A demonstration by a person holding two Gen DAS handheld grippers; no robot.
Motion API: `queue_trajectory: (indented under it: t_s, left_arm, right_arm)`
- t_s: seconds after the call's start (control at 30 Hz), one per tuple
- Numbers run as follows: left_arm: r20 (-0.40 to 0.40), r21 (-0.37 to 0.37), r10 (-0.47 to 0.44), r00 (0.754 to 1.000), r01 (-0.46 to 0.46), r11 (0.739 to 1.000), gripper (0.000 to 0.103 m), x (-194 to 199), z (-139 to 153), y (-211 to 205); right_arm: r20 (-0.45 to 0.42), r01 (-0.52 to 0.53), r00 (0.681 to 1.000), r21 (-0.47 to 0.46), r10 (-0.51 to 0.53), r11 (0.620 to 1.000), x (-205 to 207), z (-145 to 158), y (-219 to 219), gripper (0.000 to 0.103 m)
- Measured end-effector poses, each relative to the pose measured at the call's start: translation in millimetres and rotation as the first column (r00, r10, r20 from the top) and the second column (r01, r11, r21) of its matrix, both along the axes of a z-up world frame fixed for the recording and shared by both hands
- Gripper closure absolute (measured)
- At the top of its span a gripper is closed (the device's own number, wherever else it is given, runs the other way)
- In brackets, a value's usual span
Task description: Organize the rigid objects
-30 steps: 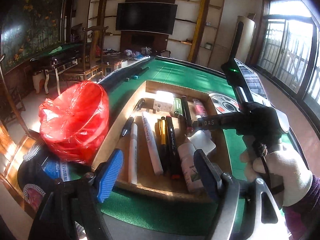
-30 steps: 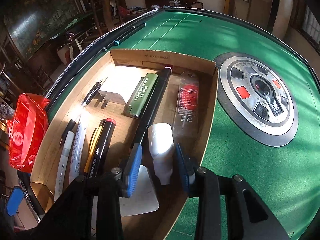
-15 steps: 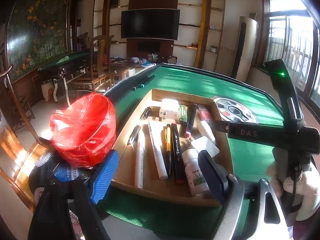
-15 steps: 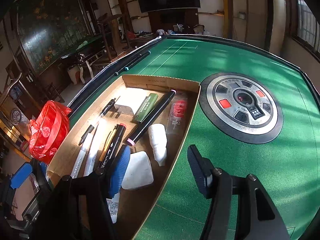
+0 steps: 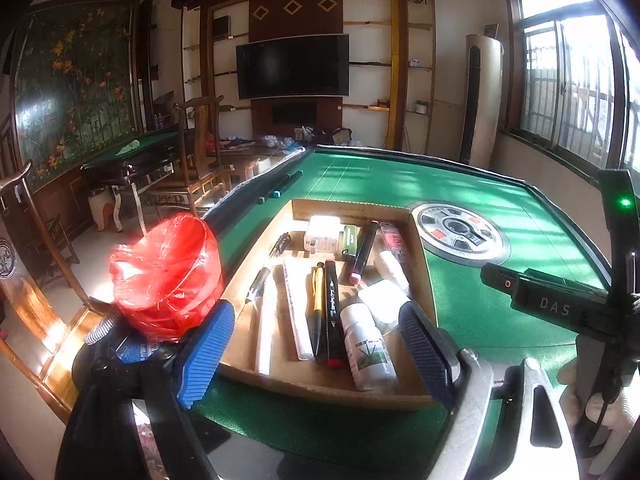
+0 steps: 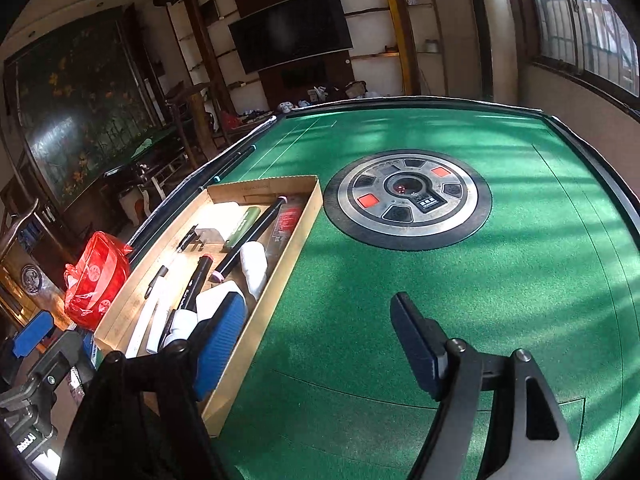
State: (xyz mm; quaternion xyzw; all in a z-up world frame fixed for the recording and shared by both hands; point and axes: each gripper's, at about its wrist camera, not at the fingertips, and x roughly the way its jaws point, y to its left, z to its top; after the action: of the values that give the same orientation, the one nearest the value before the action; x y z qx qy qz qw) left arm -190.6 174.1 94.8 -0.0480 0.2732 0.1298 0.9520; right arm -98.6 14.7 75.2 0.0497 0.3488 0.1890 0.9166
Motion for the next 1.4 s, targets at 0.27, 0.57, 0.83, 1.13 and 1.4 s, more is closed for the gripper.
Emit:
queue_trajectory:
  t_s: [0.27,0.57,0.83,1.13,1.4]
  left_arm:
    - [0.386,0.097,0.001,0.923,-0.041,0.994,0.001,-55,50,-22]
    - [0.374,0.024,-0.233,0.898,0.242,0.97,0.001,-41,75,-71]
    - [0.327,0.006,-0.177,0.928,0.185,0.983,0.001,-41,74,-65]
    - [0.189,-0.037,0.023,0.982,-0.016,0.999,0.001,-13,45,-31]
    - [0.119,-0.068,0.038,0.992,-0.03,0.997,0.001,-8,32,-9]
  right_arm:
    - [0.041,0.116,0.992,0.007,-0.116,0.993,-30,6,-51,0.027]
    - [0.103,0.321,0.944,-0.047,-0.315,0.946,-61,5,-127,0.015]
    - [0.175,0.321,0.936,-0.076,-0.304,0.944,-64,10,-107,0.014]
    - [0.445,0.37,0.869,-0.291,-0.218,0.882,-93,23,-47,0.005]
    - [0.479,0.337,0.862,-0.294,-0.167,0.894,-100,24,-31,0.0]
